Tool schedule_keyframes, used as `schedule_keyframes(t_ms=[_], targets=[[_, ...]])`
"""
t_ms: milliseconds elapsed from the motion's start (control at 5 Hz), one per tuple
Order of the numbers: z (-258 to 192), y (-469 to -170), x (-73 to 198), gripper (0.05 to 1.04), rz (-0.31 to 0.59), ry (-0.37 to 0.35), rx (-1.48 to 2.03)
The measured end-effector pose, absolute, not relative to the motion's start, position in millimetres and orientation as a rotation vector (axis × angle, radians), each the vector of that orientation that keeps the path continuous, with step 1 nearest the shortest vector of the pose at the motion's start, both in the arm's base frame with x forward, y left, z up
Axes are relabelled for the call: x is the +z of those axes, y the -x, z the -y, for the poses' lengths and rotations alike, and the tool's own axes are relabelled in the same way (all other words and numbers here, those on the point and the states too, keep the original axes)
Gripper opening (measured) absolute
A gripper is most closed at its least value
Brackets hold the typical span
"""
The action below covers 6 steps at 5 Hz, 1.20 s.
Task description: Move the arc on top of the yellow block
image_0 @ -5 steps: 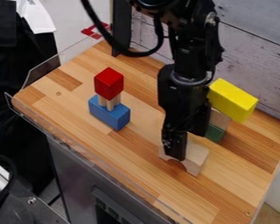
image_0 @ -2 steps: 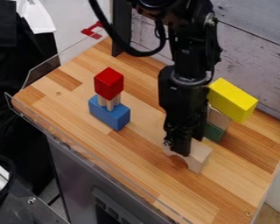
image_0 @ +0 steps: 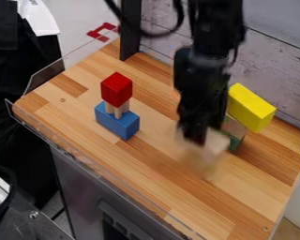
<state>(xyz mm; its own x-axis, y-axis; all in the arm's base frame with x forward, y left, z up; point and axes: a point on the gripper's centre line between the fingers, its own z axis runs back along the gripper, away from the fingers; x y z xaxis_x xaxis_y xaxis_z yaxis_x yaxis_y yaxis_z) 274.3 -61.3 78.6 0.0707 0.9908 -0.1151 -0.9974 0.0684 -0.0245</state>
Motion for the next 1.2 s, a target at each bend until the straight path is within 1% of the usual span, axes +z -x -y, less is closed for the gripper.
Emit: schedule_keyframes(t_ms=[200, 400, 600, 800, 1000, 1200], targets=[[58.3, -285.9, 123.6, 0.514, 0.022, 0.075, 1.401], [70.1, -301.1, 169.8, 0.514, 0.091, 0.095, 1.335], [81.0, -315.7, 199.7, 0.514, 0.154, 0.17, 1.277], [92.5, -329.5, 196.8, 0.514, 0.146, 0.204, 1.233], [105.2, -337.2, 187.4, 0.514, 0.127, 0.26, 1.21], [113.3, -334.8, 165.0, 0.514, 0.065, 0.27, 1.208]])
